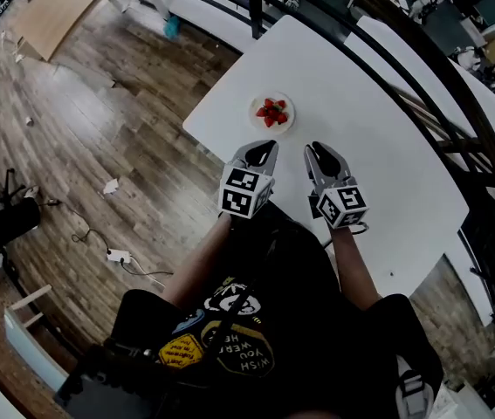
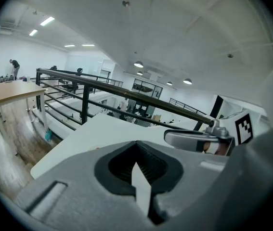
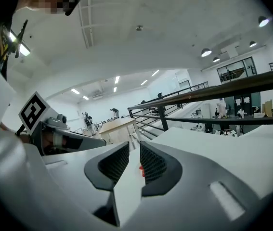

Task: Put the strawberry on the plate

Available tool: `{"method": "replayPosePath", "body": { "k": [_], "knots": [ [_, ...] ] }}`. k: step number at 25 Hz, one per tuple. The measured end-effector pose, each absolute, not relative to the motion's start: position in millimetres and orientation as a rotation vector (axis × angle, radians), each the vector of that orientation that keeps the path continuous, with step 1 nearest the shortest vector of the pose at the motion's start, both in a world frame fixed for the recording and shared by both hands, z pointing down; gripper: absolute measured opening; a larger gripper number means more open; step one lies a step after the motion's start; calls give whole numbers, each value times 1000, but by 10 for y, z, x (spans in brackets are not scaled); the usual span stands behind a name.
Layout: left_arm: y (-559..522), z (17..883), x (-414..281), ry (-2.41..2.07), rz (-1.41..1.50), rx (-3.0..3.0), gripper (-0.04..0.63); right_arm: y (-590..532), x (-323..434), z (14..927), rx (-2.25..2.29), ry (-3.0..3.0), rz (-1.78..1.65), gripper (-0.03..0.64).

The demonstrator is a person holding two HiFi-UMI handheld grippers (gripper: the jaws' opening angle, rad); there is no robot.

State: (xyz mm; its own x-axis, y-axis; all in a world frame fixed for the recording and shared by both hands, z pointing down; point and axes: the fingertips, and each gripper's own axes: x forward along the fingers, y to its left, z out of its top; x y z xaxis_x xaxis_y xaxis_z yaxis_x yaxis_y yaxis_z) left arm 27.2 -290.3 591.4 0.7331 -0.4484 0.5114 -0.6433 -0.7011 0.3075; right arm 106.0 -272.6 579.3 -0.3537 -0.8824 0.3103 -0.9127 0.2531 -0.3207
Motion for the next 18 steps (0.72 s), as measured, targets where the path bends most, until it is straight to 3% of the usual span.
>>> {"method": "replayPosePath", "body": {
  "k": [7, 18],
  "knots": [
    [-2532, 5438, 402, -764, 520, 2613, 3, -2312, 986, 5193, 1920, -2384, 595, 26],
    [-2027, 4937, -291, -798, 377, 2612, 3, -1727, 484, 4822, 1967, -2313, 533, 5]
  ]
}}
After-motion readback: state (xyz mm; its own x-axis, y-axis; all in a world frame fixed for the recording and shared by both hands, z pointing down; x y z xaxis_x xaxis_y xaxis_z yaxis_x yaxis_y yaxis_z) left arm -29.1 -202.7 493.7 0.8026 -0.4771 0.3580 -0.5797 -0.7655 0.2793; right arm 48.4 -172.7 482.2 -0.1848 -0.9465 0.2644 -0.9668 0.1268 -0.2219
